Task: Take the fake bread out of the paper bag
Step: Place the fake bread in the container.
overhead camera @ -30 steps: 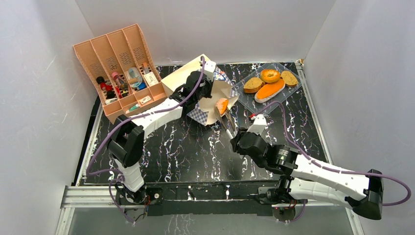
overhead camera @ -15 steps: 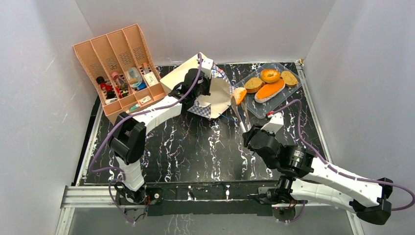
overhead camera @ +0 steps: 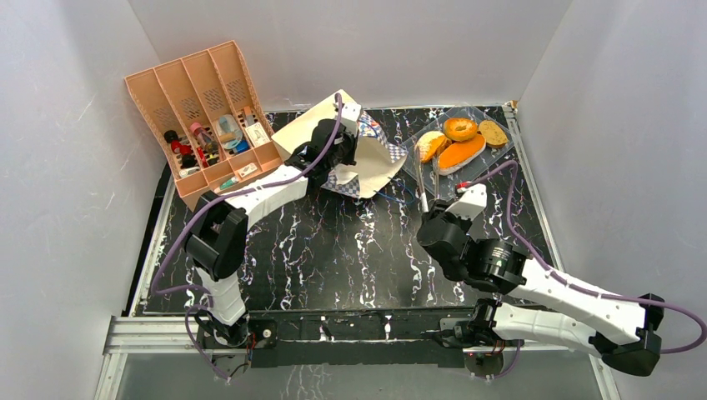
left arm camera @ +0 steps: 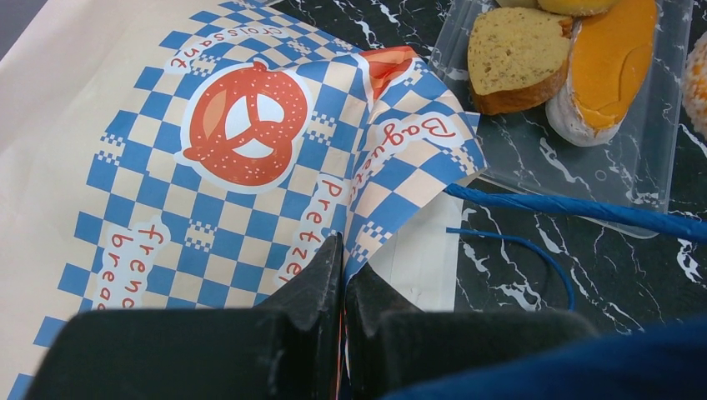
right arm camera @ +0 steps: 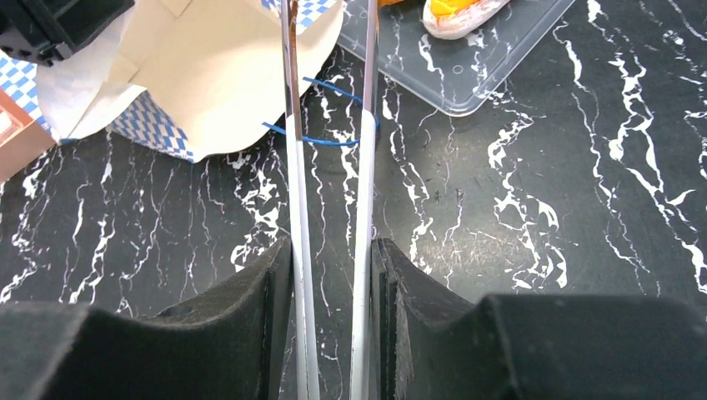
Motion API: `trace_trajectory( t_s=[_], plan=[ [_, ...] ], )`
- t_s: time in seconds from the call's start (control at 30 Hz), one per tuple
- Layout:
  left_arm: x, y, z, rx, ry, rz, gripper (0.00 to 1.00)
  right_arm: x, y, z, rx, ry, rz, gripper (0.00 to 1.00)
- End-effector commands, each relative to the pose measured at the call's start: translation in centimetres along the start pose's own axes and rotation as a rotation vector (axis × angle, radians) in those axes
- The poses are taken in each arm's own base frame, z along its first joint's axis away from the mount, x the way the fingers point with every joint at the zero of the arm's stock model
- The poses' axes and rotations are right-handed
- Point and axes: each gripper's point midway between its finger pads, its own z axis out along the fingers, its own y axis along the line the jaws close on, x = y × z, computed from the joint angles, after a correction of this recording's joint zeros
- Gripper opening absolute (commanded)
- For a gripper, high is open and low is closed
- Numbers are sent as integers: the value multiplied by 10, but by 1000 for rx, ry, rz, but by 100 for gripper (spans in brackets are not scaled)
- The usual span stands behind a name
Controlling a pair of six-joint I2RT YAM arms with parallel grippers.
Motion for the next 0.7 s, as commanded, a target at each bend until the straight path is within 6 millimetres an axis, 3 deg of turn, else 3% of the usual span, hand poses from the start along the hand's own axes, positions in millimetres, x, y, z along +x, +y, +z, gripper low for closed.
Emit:
trace_trajectory(
  t_s=[0.0, 0.17, 0.37, 0.67],
  plan=[
    [-24, 5, -19, 6, -55, 1, 0, -40, -2, 4, 72, -123, 72, 0],
    [-28, 4, -27, 19, -66, -2, 0, -39, -7, 35, 94, -85, 44, 0],
    [-32, 2, -35, 31, -79, -7, 0, -40, -32, 76, 154, -50, 58, 0],
    [-41, 0, -42, 45, -100, -12, 0, -22, -51, 109, 178, 1, 62, 0]
  ],
)
